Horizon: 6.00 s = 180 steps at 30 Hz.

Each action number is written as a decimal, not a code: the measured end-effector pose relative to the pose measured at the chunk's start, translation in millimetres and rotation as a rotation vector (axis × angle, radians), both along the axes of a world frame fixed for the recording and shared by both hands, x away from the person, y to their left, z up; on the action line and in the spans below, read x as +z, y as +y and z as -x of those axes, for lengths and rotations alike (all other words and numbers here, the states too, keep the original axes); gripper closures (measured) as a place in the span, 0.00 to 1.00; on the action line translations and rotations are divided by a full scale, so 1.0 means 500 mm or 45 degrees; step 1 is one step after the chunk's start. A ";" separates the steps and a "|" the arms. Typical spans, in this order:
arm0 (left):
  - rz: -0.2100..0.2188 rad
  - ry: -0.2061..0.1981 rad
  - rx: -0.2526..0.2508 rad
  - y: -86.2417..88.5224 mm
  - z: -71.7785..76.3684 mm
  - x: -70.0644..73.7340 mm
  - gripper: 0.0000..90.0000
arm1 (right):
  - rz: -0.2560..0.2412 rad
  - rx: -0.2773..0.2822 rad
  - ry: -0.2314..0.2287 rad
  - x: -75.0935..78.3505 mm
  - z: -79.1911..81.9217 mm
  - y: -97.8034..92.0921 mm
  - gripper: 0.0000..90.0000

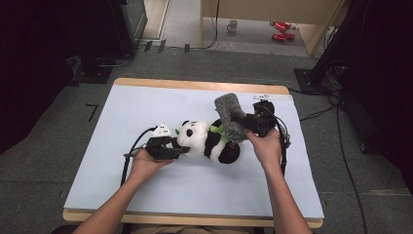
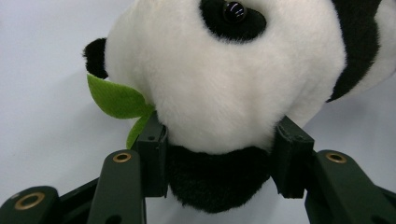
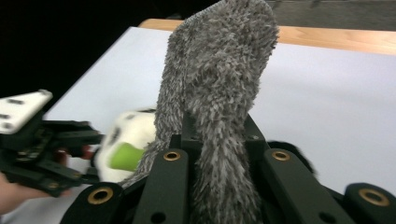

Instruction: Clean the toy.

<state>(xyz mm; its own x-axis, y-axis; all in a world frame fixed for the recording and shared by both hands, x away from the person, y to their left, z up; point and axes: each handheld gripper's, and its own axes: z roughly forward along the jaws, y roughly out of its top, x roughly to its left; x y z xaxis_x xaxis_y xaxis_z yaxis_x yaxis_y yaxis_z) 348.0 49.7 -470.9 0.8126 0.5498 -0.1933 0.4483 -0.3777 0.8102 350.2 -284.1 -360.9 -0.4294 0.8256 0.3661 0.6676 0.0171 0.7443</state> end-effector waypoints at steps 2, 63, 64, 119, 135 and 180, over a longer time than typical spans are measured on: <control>0.000 0.011 0.007 -0.001 -0.002 0.002 0.53 | 0.007 -0.037 0.021 -0.011 -0.002 -0.016 0.87; -0.002 0.035 0.021 -0.001 0.012 -0.002 0.52 | 0.075 0.033 0.108 -0.084 -0.041 0.000 0.87; -0.001 0.041 0.026 -0.002 0.012 -0.001 0.52 | 0.075 0.030 0.108 -0.085 -0.040 -0.003 0.87; -0.013 0.099 0.038 -0.006 -0.009 0.003 0.51 | 0.043 0.109 0.144 -0.063 0.017 0.003 0.86; -0.032 0.101 0.025 -0.009 -0.005 -0.001 0.50 | 0.112 0.068 0.133 -0.115 0.063 -0.038 0.87; 0.019 0.121 0.053 -0.008 -0.006 -0.010 0.50 | 0.065 0.142 0.064 -0.050 0.045 -0.027 0.87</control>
